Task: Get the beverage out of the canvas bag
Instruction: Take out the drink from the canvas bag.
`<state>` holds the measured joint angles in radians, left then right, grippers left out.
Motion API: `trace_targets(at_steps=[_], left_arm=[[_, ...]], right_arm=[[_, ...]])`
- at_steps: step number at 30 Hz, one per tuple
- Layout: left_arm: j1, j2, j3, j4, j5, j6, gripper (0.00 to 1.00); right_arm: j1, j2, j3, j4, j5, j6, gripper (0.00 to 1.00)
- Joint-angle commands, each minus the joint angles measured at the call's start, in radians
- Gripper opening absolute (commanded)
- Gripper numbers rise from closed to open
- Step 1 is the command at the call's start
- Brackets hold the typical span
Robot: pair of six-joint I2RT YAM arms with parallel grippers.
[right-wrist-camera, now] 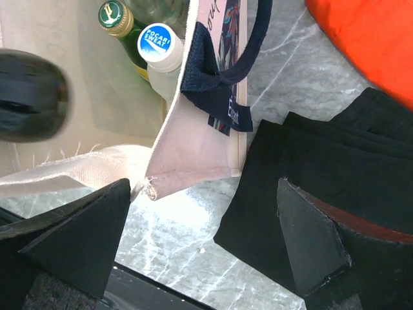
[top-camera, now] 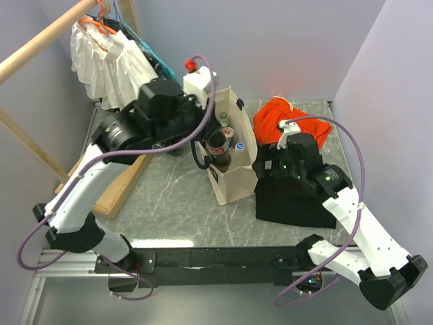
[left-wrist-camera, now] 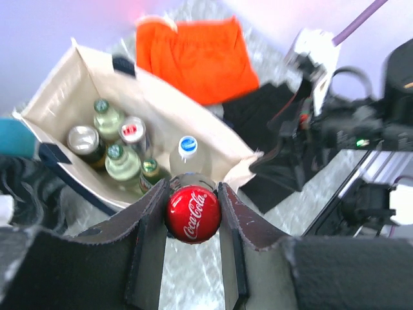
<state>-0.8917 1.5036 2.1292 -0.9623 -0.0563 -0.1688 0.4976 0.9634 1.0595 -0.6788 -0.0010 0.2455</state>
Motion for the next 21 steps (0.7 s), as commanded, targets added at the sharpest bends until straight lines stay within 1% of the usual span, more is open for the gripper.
trace_targets(at_steps=[1,8,15,19,21], left_arm=[[-0.006,-0.094,0.028,0.247,-0.028,0.006,0.01],[-0.006,-0.163,-0.008,0.296,-0.053,0.003,0.01],[-0.006,-0.197,-0.018,0.281,-0.123,0.008,0.01],[-0.006,-0.221,-0.051,0.284,-0.189,0.014,0.01],[-0.006,-0.235,-0.095,0.295,-0.252,0.017,0.01]], right_arm=[[0.007,-0.009,-0.016,-0.007,0.009,-0.005,1.00],[0.007,-0.022,-0.023,-0.004,0.009,0.000,1.00],[0.007,-0.018,-0.023,-0.001,0.006,0.001,0.99],[0.006,-0.025,-0.023,0.007,0.004,0.003,1.00],[0.007,-0.028,-0.023,0.007,0.004,0.006,1.00]])
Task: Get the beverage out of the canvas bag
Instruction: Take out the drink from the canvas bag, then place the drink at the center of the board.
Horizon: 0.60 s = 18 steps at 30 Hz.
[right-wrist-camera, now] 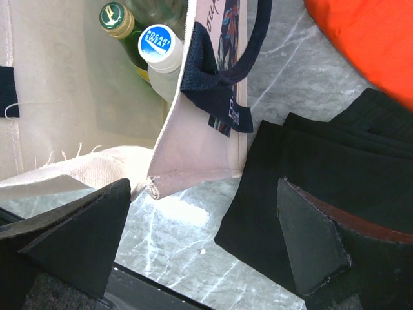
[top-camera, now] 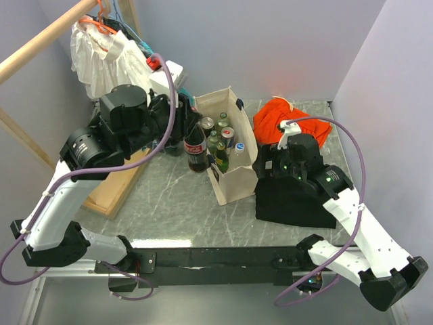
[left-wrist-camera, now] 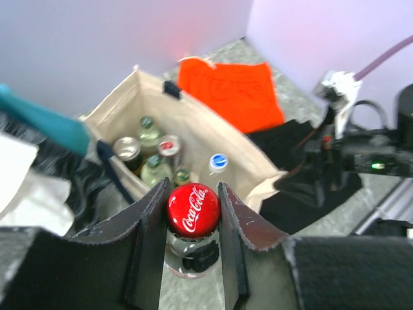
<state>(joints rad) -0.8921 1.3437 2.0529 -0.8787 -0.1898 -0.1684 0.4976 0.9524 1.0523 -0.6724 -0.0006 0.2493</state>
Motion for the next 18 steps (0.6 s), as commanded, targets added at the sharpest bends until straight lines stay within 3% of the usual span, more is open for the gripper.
trace_targets(at_steps=[1,9,18], left_arm=[[-0.005,-0.089,-0.034,0.219,-0.134,0.018,0.01],[-0.005,-0.135,-0.192,0.265,-0.279,0.020,0.01],[0.028,-0.156,-0.330,0.331,-0.278,0.004,0.01]], right_arm=[[0.007,-0.018,-0.015,0.000,0.007,0.002,0.99],[0.007,-0.021,0.006,-0.009,0.013,-0.011,1.00],[0.006,-0.026,0.012,-0.001,0.004,-0.025,1.00]])
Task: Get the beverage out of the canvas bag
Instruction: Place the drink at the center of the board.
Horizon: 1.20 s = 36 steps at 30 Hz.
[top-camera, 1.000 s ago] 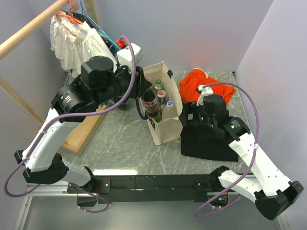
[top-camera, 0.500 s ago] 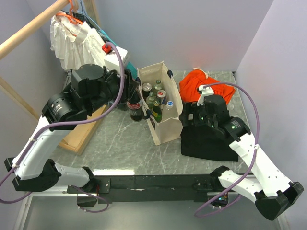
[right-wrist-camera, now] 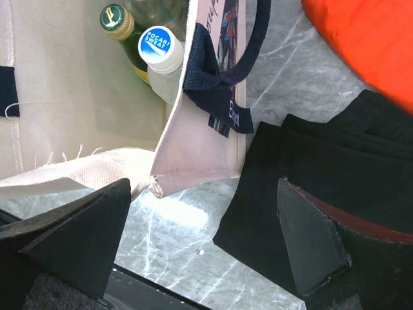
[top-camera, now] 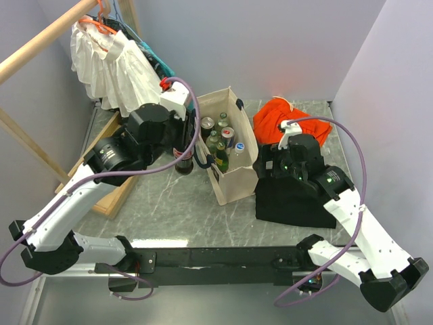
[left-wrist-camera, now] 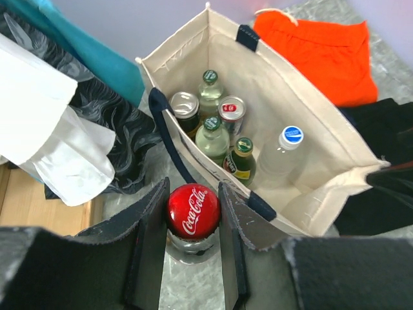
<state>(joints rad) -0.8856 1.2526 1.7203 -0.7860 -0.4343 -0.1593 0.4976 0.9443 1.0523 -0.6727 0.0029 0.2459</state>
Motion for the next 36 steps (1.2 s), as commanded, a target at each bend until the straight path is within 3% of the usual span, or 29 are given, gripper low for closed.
trace_targets(at_steps=[1,12,36], left_arm=[[0.040,-0.065,-0.020,0.246,-0.009,-0.012,0.01],[0.187,-0.090,-0.159,0.340,0.130,-0.060,0.01],[0.385,-0.041,-0.381,0.582,0.287,-0.077,0.01]], right_arm=[[0.007,-0.012,0.012,-0.002,0.000,-0.022,1.00],[0.007,-0.012,0.023,-0.010,0.000,-0.039,1.00],[0.006,-0.015,0.040,-0.001,0.032,-0.054,1.00]])
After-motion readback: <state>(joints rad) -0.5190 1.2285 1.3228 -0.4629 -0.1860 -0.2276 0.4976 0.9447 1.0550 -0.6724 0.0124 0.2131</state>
